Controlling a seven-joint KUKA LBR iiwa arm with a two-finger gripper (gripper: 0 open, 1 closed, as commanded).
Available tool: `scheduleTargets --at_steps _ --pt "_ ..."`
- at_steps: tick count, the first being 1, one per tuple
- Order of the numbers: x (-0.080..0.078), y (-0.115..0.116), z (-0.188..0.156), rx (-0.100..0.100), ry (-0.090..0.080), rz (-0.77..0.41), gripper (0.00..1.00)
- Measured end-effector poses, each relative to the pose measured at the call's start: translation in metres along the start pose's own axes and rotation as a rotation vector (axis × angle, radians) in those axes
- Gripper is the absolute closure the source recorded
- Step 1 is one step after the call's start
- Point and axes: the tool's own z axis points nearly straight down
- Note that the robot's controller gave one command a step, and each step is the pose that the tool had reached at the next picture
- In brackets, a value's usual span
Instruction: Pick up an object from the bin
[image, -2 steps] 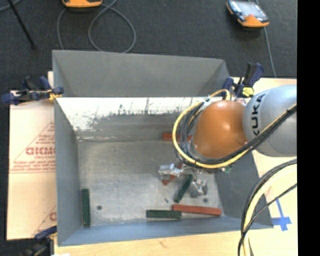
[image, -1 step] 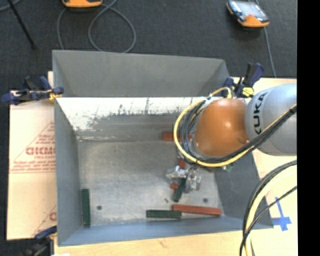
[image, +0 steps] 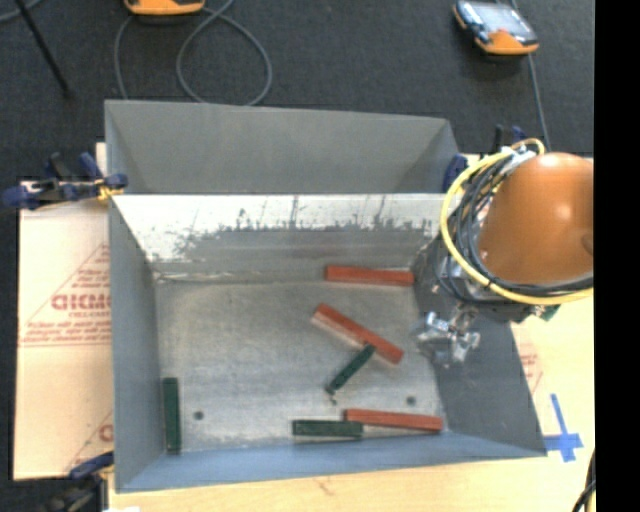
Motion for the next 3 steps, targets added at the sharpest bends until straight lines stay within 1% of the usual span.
scheduleTargets --at_steps 1,2,3 --pt "-0.003 0.002 0.004 -0.009 -0.001 -0.002 0.00" --pt "-0.074 0.035 0.111 -0.016 -0.001 0.037 0.00" --pt "-0.085 0.002 0.132 -0.007 -0.001 -0.058 0.00"
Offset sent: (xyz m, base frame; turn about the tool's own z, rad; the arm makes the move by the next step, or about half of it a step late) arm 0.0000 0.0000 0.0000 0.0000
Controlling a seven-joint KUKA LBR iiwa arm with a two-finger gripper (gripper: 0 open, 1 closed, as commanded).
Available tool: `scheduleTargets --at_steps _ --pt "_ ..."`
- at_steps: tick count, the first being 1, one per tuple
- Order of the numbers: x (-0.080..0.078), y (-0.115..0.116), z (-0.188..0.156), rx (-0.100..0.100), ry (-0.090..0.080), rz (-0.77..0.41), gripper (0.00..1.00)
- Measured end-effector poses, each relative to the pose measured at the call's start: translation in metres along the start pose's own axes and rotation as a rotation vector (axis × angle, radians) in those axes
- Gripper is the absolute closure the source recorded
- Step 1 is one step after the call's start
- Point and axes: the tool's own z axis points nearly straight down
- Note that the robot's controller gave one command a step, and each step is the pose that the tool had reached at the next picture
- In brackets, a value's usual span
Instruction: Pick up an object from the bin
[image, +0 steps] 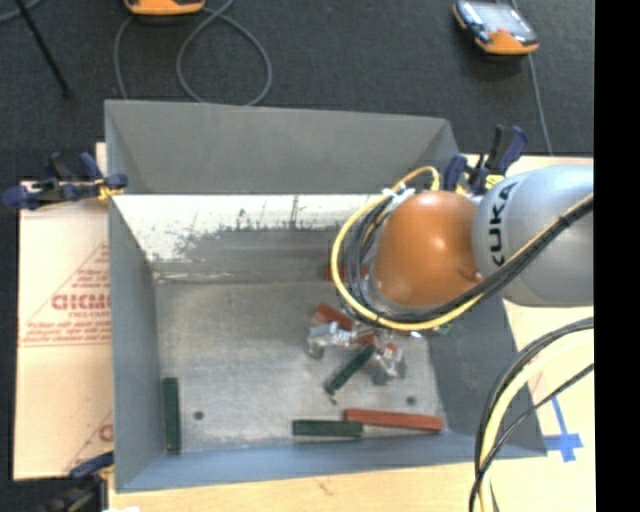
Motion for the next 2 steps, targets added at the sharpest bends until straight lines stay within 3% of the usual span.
scheduleTargets --at_steps 1,2 --pt "0.000 0.000 -0.001 -0.001 0.000 0.002 1.00" --pt "0.021 -0.001 -0.132 0.007 -0.001 0.009 1.00"
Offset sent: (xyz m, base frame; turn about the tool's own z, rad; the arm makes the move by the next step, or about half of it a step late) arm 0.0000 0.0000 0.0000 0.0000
